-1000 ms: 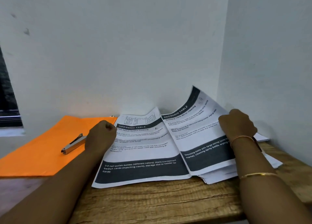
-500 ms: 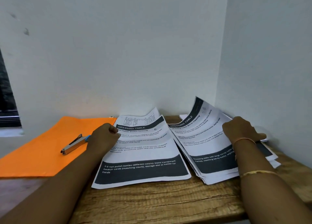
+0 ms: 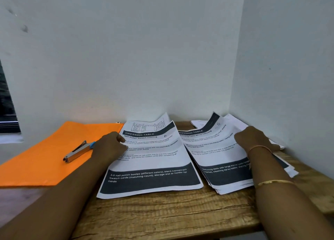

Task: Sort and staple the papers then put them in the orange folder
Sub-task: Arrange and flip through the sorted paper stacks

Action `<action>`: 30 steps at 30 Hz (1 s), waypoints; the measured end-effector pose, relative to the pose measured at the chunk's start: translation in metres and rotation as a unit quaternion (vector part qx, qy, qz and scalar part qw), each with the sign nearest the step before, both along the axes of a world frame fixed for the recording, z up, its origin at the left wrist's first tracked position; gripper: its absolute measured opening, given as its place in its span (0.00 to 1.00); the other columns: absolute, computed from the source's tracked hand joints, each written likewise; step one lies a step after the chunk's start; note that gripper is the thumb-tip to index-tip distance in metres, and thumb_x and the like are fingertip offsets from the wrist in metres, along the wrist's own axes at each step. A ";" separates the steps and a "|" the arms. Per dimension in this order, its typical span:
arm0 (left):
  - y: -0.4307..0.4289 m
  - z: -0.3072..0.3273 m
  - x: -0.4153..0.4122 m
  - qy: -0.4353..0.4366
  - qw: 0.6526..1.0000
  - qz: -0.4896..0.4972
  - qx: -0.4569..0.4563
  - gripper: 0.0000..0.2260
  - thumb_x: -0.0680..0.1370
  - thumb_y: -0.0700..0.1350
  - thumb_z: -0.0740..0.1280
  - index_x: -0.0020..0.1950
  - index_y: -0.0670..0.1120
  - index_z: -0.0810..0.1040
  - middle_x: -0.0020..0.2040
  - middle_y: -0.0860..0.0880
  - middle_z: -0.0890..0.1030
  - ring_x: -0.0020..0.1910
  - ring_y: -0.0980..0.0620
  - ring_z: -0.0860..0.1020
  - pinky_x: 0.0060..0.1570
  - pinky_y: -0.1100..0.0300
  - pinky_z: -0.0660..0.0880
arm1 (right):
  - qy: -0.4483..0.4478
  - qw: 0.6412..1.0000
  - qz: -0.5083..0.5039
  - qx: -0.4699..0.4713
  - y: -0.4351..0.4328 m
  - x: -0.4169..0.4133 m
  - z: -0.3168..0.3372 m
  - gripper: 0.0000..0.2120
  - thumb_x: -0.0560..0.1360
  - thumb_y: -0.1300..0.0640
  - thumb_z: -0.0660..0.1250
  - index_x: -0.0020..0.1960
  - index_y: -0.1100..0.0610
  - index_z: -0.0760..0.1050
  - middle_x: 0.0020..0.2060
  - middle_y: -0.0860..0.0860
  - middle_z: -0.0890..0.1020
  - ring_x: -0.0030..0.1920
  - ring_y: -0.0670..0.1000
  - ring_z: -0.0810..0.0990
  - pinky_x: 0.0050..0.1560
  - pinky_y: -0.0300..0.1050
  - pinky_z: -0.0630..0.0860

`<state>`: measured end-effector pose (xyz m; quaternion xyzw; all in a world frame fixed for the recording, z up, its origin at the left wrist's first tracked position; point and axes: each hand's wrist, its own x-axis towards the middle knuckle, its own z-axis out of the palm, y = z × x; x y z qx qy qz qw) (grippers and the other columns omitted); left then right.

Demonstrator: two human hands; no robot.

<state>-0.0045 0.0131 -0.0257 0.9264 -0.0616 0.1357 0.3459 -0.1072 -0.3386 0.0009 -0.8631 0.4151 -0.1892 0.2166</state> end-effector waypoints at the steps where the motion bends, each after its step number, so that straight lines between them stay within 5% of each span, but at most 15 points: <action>1: 0.000 0.000 0.000 0.002 1.000 0.002 0.006 0.10 0.73 0.42 0.70 0.53 0.45 0.76 0.51 0.48 0.77 0.48 0.50 0.73 0.50 0.55 0.71 | -0.001 1.000 -0.002 -0.008 0.002 0.000 0.000 0.11 0.73 0.55 0.59 0.54 0.56 0.72 0.61 0.58 0.75 0.64 0.63 0.70 0.69 0.59 0.57; 5: 0.000 0.000 0.000 0.009 1.000 0.009 0.016 0.11 0.72 0.42 0.71 0.53 0.44 0.76 0.55 0.45 0.77 0.48 0.50 0.71 0.43 0.59 0.67 | 0.005 0.997 0.007 -0.078 0.017 0.005 0.001 0.20 0.74 0.55 0.60 0.66 0.56 0.67 0.66 0.57 0.70 0.69 0.61 0.64 0.68 0.58 0.55; 10: 0.001 0.000 -0.001 -0.011 1.000 0.024 0.010 0.16 0.70 0.42 0.74 0.55 0.41 0.75 0.56 0.42 0.78 0.52 0.46 0.74 0.42 0.59 0.65 | -0.020 0.972 0.089 -0.216 0.037 0.019 -0.002 0.19 0.74 0.55 0.60 0.64 0.56 0.67 0.62 0.56 0.72 0.65 0.59 0.67 0.67 0.59 0.58; 14: 0.003 0.001 -0.002 -0.013 0.999 0.034 -0.003 0.26 0.69 0.45 0.76 0.61 0.39 0.70 0.56 0.41 0.78 0.55 0.43 0.75 0.43 0.57 0.67 | -0.104 0.946 0.292 -0.097 0.060 0.031 -0.007 0.17 0.77 0.52 0.61 0.65 0.54 0.71 0.59 0.52 0.77 0.63 0.55 0.72 0.62 0.52 0.67; 17: 0.002 0.002 -0.003 -0.012 0.999 0.039 -0.010 0.27 0.70 0.48 0.75 0.62 0.38 0.69 0.57 0.40 0.77 0.56 0.42 0.75 0.43 0.57 0.66 | -0.082 0.905 0.416 -0.041 0.076 0.033 -0.013 0.09 0.78 0.52 0.62 0.51 0.56 0.77 0.46 0.49 0.78 0.49 0.50 0.75 0.48 0.42 0.68; 20: 0.002 0.002 -0.002 -0.024 0.999 0.043 0.002 0.21 0.71 0.48 0.74 0.58 0.39 0.74 0.57 0.41 0.78 0.55 0.43 0.75 0.43 0.58 0.65 | -0.055 0.894 0.443 -0.047 0.085 0.032 -0.016 0.09 0.78 0.51 0.62 0.40 0.52 0.74 0.37 0.45 0.76 0.41 0.47 0.73 0.45 0.43 0.69; 24: 0.004 0.002 -0.002 -0.036 0.998 0.048 0.001 0.16 0.72 0.47 0.73 0.56 0.42 0.76 0.55 0.43 0.79 0.54 0.44 0.75 0.42 0.58 0.65 | -0.040 0.896 0.439 -0.050 0.085 0.031 -0.015 0.09 0.78 0.51 0.63 0.47 0.55 0.77 0.42 0.47 0.78 0.44 0.48 0.75 0.46 0.44 0.70; 30: 0.004 0.003 -0.003 -0.059 0.996 0.062 0.016 0.11 0.77 0.48 0.66 0.56 0.44 0.75 0.52 0.44 0.79 0.48 0.45 0.75 0.41 0.57 0.66 | -0.047 0.894 0.442 -0.050 0.085 0.029 -0.014 0.08 0.78 0.52 0.63 0.44 0.54 0.76 0.40 0.47 0.78 0.42 0.47 0.74 0.38 0.37 0.67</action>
